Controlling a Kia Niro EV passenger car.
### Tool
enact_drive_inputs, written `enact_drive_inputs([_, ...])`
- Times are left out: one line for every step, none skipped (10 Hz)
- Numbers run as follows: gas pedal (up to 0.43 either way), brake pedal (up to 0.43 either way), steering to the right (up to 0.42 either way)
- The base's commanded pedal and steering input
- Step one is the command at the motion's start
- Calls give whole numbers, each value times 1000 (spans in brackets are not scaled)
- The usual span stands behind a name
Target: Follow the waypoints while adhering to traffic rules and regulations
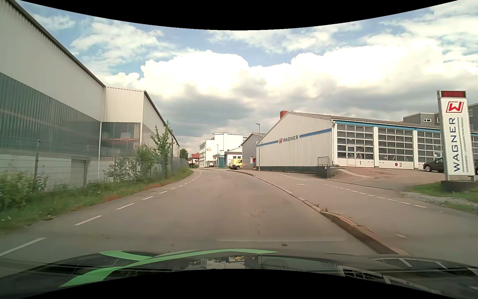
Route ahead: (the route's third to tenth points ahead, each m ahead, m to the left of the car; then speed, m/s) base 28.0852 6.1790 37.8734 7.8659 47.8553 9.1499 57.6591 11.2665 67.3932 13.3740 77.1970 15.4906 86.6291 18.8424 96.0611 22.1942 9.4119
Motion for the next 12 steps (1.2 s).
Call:
enact_drive_inputs([177, 0, -26])
enact_drive_inputs([189, 0, -26])
enact_drive_inputs([189, 0, -26])
enact_drive_inputs([189, 0, -26])
enact_drive_inputs([197, 0, -26])
enact_drive_inputs([220, 0, -25])
enact_drive_inputs([220, 0, -24])
enact_drive_inputs([220, 0, -24])
enact_drive_inputs([220, 0, -23])
enact_drive_inputs([220, 0, -23])
enact_drive_inputs([220, 0, -23])
enact_drive_inputs([220, 0, -23])
